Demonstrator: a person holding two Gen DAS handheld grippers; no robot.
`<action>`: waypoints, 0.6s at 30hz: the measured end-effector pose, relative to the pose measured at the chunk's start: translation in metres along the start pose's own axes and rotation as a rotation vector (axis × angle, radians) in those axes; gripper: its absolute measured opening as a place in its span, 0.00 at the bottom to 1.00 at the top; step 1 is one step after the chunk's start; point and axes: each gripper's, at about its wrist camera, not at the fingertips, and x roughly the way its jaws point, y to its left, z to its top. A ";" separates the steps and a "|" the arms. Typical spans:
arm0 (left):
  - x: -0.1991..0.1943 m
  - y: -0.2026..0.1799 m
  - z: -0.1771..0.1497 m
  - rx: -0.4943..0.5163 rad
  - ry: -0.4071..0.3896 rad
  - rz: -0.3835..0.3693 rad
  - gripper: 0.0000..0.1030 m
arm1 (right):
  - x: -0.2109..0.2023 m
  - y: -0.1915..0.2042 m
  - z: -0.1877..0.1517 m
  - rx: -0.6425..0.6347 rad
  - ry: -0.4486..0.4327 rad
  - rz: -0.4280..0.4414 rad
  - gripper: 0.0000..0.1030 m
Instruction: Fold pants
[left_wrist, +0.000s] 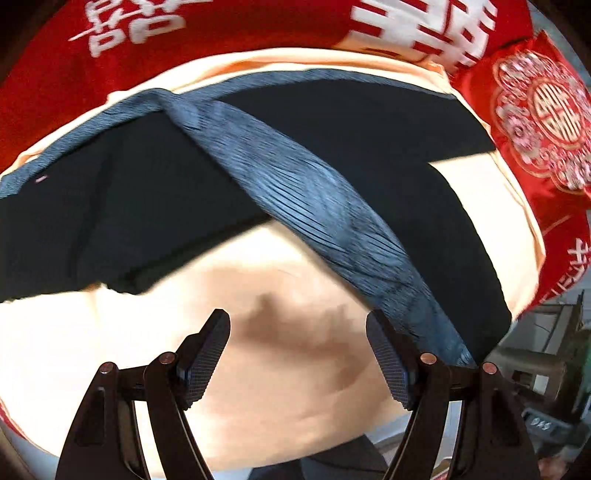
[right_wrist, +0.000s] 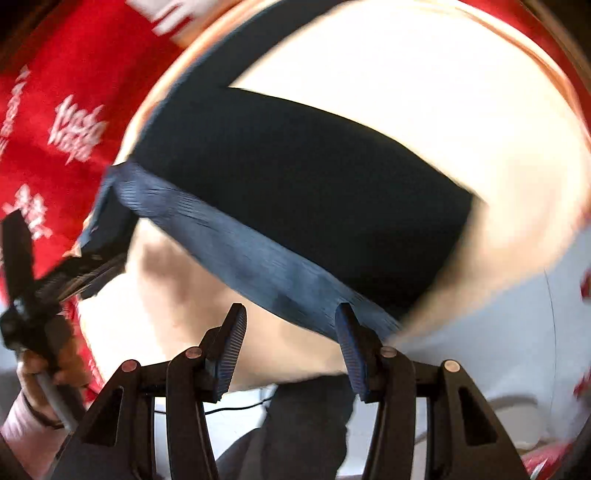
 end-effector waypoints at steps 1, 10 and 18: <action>-0.002 -0.011 -0.005 0.008 0.001 -0.001 0.75 | 0.000 -0.010 -0.007 0.027 -0.008 0.003 0.52; 0.012 -0.046 -0.012 0.080 0.018 -0.021 0.75 | 0.030 -0.031 -0.018 0.051 -0.004 0.026 0.52; 0.049 -0.068 -0.008 0.053 0.085 -0.079 0.75 | 0.040 -0.033 -0.008 0.032 0.014 0.181 0.52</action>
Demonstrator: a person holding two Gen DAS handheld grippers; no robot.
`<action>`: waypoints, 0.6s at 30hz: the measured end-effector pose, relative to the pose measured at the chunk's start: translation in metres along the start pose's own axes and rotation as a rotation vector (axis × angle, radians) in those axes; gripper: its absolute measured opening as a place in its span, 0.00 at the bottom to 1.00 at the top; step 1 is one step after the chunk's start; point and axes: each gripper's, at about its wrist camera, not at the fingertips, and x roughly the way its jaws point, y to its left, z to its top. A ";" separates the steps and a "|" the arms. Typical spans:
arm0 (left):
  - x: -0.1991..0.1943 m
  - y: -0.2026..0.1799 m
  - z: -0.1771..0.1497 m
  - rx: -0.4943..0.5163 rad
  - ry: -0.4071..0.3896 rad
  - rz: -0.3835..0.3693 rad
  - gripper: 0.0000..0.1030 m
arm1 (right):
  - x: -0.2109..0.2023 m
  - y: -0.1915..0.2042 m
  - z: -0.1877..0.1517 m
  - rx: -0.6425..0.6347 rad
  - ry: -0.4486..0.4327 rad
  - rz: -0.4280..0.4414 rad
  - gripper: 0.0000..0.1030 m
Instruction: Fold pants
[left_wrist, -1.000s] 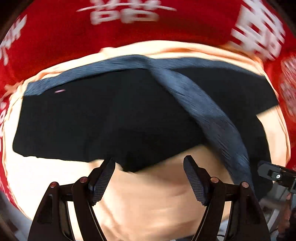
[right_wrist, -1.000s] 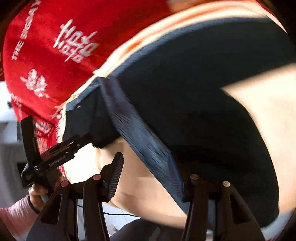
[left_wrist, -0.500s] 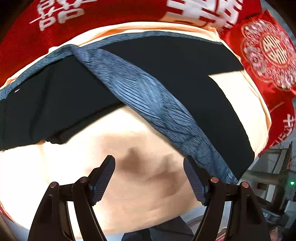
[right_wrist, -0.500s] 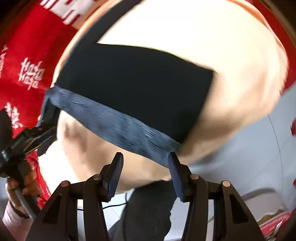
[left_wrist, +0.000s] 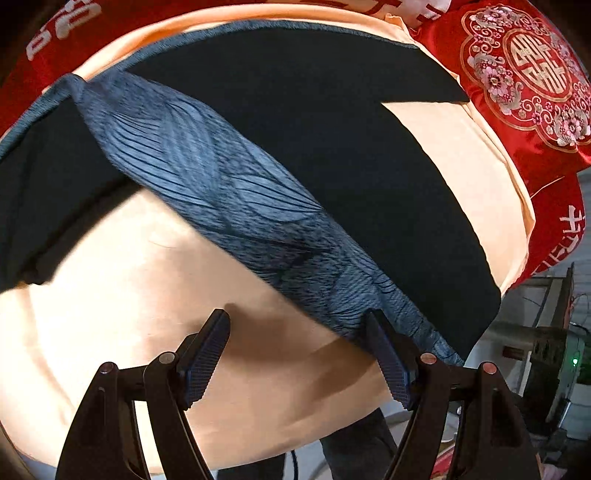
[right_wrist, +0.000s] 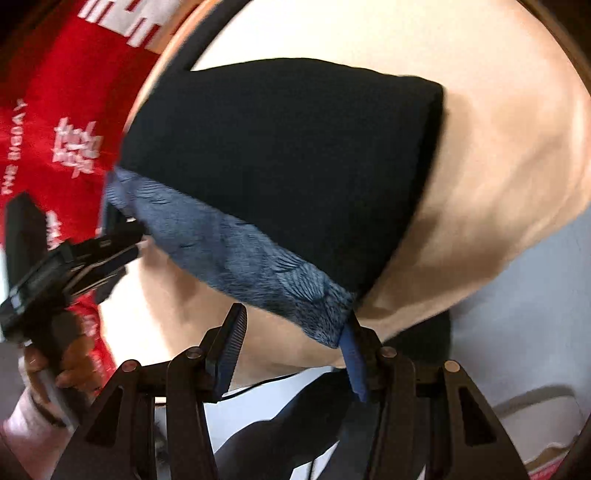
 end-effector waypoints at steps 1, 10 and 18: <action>0.003 -0.003 0.001 -0.011 0.004 -0.009 0.75 | 0.000 0.001 0.002 -0.010 0.013 0.021 0.50; 0.009 -0.025 0.009 0.017 0.035 -0.015 0.30 | 0.013 -0.004 0.029 0.066 0.166 0.114 0.05; -0.051 -0.024 0.051 -0.063 -0.072 -0.088 0.22 | -0.060 0.087 0.113 -0.171 0.094 0.226 0.03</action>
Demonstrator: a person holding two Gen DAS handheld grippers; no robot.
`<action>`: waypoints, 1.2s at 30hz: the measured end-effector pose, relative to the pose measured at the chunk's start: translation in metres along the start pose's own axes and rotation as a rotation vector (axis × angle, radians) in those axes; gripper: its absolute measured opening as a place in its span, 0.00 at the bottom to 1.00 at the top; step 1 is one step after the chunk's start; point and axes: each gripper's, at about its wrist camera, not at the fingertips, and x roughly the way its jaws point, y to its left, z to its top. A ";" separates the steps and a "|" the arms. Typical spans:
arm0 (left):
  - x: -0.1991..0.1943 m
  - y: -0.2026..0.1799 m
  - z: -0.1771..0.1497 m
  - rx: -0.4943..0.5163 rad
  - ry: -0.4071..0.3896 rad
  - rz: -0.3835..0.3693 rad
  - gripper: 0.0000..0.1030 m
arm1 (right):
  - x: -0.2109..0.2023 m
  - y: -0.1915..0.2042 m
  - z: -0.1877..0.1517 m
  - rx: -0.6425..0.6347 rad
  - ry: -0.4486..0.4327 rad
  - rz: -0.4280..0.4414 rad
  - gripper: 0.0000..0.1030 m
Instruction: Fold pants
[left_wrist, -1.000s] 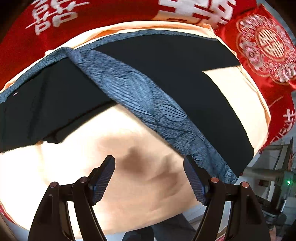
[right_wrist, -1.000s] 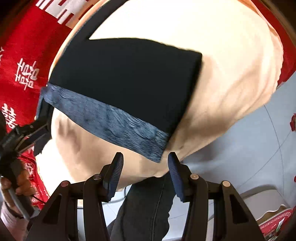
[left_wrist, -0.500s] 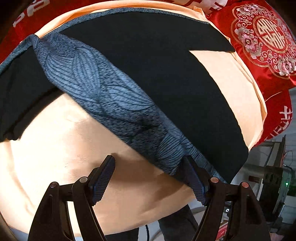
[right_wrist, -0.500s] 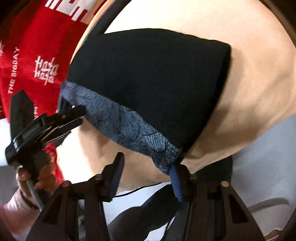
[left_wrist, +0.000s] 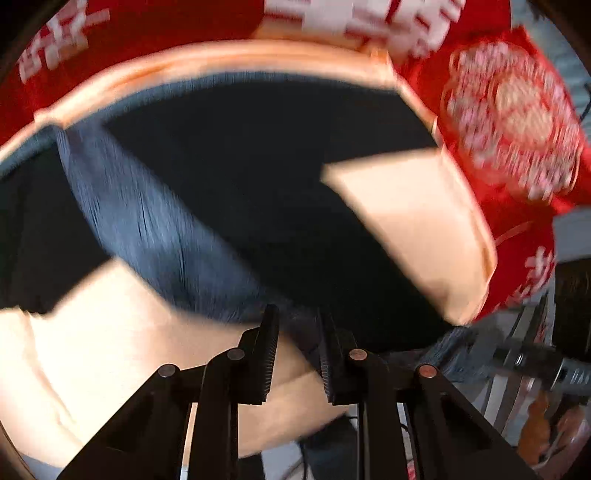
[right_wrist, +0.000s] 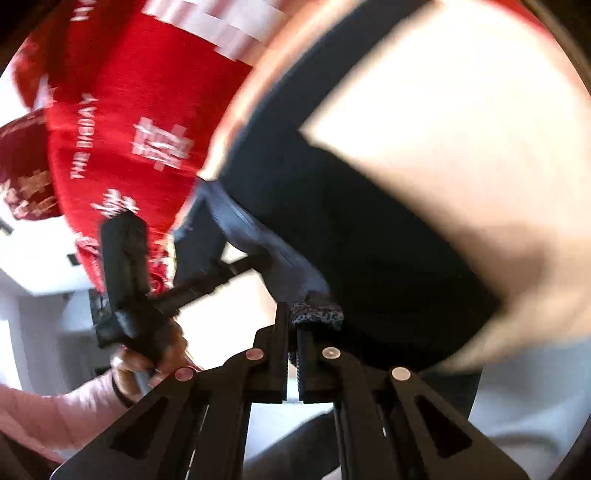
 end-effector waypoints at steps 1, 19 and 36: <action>-0.010 -0.003 0.015 -0.011 -0.035 -0.007 0.22 | -0.007 0.011 0.020 -0.038 -0.010 0.004 0.03; -0.034 0.028 0.116 -0.141 -0.233 0.246 0.79 | -0.022 0.028 0.294 -0.245 -0.043 -0.211 0.03; 0.044 0.067 0.157 -0.174 -0.123 0.462 0.79 | -0.018 0.004 0.328 -0.277 -0.037 -0.469 0.54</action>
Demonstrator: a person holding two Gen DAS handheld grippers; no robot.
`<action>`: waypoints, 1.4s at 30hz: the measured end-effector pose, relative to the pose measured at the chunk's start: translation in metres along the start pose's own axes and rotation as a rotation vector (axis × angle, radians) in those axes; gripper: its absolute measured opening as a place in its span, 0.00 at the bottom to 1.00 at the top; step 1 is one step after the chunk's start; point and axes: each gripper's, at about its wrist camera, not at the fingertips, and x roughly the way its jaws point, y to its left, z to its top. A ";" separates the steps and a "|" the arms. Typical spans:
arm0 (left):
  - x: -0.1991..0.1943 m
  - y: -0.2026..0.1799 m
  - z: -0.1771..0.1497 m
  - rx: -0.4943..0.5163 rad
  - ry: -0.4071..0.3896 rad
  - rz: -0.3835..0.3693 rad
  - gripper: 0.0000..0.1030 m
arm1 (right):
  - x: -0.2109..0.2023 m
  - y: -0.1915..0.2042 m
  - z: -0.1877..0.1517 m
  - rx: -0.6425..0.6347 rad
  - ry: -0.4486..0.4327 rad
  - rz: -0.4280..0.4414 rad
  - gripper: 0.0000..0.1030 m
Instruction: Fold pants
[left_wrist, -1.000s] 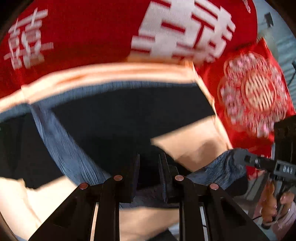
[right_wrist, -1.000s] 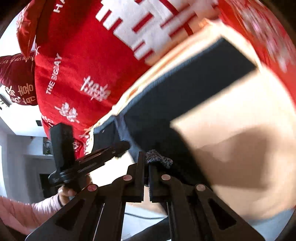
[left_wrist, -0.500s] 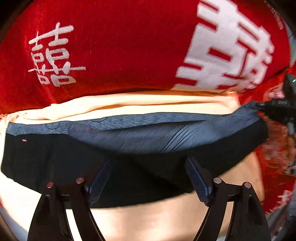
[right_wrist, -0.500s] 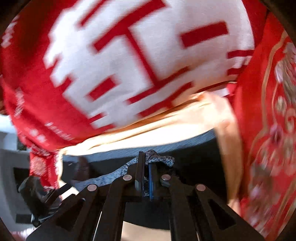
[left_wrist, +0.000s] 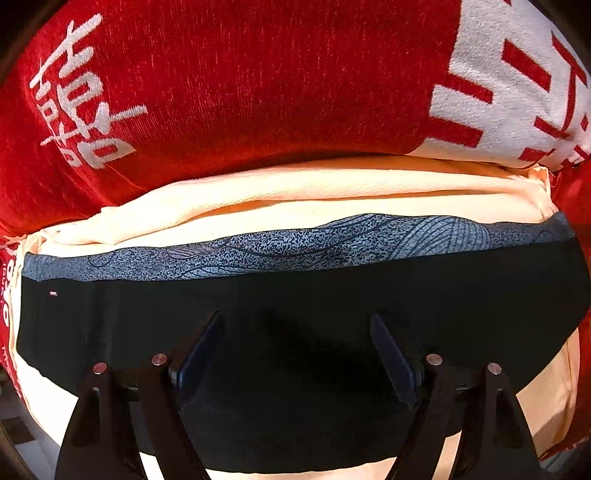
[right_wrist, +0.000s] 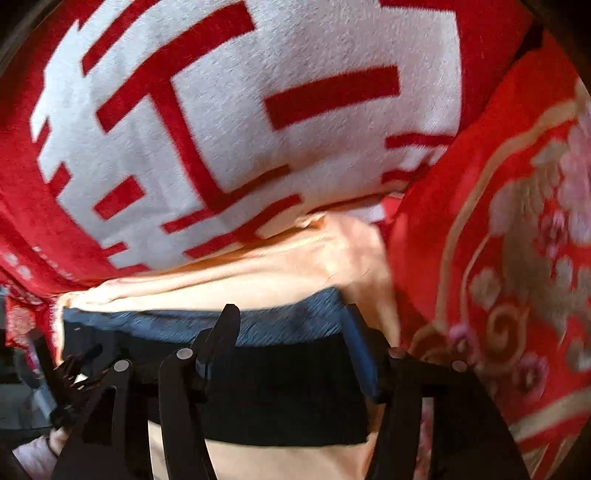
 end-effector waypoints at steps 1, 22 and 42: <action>0.001 0.000 0.001 -0.002 0.002 0.003 0.79 | 0.003 0.001 -0.002 -0.011 0.021 0.004 0.52; 0.013 0.047 0.005 -0.165 0.001 0.044 0.79 | 0.042 0.006 -0.004 -0.046 0.086 -0.250 0.24; 0.027 0.116 0.009 -0.253 0.014 0.193 0.79 | 0.022 0.012 -0.074 -0.088 0.009 -0.217 0.44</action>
